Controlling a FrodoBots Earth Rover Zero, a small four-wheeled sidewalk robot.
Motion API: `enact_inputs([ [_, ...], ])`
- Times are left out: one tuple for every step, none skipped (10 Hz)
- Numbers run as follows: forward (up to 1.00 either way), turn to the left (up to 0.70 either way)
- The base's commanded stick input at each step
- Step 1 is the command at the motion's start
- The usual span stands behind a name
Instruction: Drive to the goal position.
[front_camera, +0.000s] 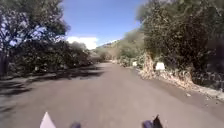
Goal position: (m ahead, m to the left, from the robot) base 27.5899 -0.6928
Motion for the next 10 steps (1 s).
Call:
enact_inputs([
  [0.5, 0.0],
  [0.5, 0.0],
  [0.5, 0.0],
  [0.5, 0.0],
  [0.5, 0.0],
  [0.5, 0.0],
  [0.5, 0.0],
  [0.5, 0.0],
  [0.5, 0.0],
  [0.5, 0.0],
])
